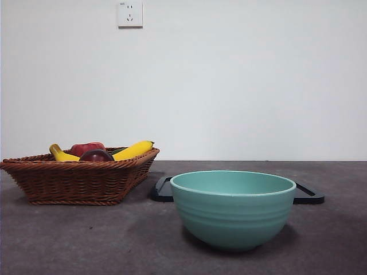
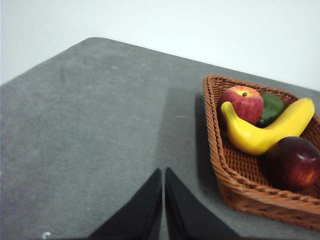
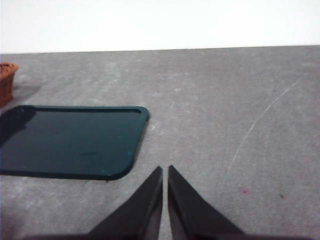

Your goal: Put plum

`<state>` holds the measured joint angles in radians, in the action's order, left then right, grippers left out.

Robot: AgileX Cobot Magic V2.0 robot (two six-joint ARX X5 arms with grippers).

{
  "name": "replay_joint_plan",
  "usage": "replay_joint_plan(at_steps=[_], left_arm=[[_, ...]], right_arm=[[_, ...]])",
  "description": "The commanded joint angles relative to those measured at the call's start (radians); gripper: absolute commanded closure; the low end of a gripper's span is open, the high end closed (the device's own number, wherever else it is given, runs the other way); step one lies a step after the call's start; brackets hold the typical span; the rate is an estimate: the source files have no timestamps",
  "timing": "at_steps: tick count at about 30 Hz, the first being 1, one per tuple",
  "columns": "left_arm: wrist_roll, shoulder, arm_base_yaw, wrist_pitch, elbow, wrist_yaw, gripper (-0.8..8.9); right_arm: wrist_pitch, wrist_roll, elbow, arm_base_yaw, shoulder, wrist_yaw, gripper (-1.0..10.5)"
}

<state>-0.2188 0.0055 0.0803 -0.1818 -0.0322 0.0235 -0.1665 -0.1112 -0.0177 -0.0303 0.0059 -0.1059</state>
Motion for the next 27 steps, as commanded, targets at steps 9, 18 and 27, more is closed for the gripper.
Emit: replay_joint_plan(at_steps=[9,18,27], left_arm=[[-0.104,-0.002,0.002,-0.044,-0.031,0.011,8.05],[-0.164,0.048,0.002,-0.126,-0.171,0.075,8.04],[-0.113,0.240,0.002,-0.247,-0.385,0.237,8.04]], right_arm=[[0.008,-0.147,-0.020,0.001,-0.002,-0.017,9.4],[-0.047,-0.198,-0.171,0.001,0.021,-0.025,9.4],[-0.272,-0.144,-0.432,0.000,0.211,-0.099,9.4]])
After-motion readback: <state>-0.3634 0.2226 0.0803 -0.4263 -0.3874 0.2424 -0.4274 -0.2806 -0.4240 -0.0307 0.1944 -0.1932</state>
